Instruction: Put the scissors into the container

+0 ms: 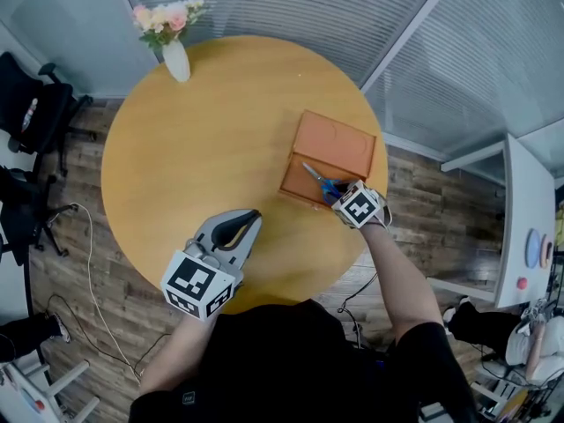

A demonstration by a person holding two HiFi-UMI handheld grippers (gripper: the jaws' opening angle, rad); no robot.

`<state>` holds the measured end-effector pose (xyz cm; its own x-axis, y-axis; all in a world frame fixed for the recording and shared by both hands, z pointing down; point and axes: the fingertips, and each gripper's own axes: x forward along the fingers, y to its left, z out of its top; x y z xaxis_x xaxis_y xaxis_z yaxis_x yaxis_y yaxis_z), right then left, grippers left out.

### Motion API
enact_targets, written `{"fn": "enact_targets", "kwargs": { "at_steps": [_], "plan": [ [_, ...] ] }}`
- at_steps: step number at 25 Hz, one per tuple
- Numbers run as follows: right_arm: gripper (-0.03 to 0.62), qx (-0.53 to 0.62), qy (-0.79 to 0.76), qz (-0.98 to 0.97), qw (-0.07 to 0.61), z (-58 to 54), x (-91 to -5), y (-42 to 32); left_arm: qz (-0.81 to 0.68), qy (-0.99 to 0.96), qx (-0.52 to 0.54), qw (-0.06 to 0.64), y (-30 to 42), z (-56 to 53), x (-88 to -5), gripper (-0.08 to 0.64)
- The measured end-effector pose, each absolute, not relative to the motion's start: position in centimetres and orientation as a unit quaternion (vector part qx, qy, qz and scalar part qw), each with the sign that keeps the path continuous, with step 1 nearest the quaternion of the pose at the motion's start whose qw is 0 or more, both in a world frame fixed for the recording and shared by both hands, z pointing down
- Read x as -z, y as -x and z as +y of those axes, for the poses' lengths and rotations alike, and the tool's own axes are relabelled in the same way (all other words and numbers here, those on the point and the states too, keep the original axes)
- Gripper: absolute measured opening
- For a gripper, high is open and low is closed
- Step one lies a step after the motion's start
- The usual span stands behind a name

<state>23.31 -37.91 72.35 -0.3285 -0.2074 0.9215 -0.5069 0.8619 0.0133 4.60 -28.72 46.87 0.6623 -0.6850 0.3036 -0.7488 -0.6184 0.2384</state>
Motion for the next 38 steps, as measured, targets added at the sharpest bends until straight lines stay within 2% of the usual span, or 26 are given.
{"fn": "enact_targets", "kwargs": {
  "at_steps": [14,17,24,27,33,38],
  "plan": [
    [0.096,-0.181,-0.195,-0.725,0.635,-36.8,-76.3,-25.2,-0.409,-0.889,-0.091,0.185,-2.9,-27.9,-47.4,0.026],
    [0.097,-0.206,-0.189,-0.726,0.628,-36.2,-76.6,-24.3,-0.406,-0.890,-0.091,0.186,-2.6,-27.7,-47.4,0.026],
    [0.097,-0.150,-0.238,-0.727,0.626,-38.2,-76.3,-25.2,-0.405,-0.891,-0.091,0.184,-1.6,-27.1,-47.3,0.026],
    [0.140,-0.160,-0.252,-0.717,0.630,-37.8,-75.9,-26.0,-0.402,-0.892,-0.092,0.184,-1.0,-26.7,-47.2,0.026],
    [0.141,-0.161,-0.293,-0.739,0.585,-38.1,-73.7,-25.9,-0.398,-0.896,-0.085,0.178,0.0,-26.4,-46.9,0.026],
    [0.132,-0.138,-0.367,-0.772,0.500,-39.0,-68.2,-25.4,-0.390,-0.904,-0.081,0.156,1.7,-26.4,-45.5,0.026]
  ]
}}
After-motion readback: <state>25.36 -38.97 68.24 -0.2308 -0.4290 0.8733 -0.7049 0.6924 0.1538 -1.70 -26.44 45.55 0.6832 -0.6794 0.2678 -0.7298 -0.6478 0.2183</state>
